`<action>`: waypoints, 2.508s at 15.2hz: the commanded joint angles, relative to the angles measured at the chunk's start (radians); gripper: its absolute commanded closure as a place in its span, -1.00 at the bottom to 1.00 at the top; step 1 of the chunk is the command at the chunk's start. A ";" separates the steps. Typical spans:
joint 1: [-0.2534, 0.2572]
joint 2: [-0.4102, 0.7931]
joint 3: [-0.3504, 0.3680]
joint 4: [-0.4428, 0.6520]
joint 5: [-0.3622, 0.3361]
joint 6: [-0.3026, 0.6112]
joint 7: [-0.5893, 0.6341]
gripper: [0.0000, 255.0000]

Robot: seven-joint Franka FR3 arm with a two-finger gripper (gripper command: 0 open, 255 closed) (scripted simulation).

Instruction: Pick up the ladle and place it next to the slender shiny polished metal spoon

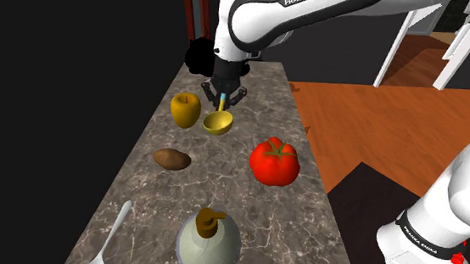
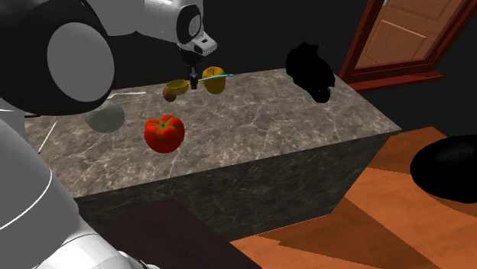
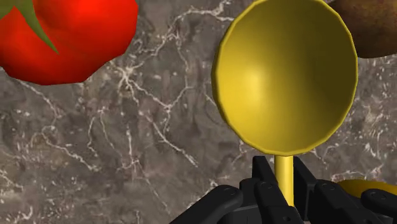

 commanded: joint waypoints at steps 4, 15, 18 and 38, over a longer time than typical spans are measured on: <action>0.056 -0.046 0.044 -0.064 0.001 0.033 0.100 1.00; 0.190 -0.083 0.158 -0.118 -0.027 0.078 0.360 1.00; 0.229 -0.072 0.189 -0.108 -0.048 0.084 0.440 1.00; 0.551 0.189 0.296 0.153 -0.317 0.046 0.957 1.00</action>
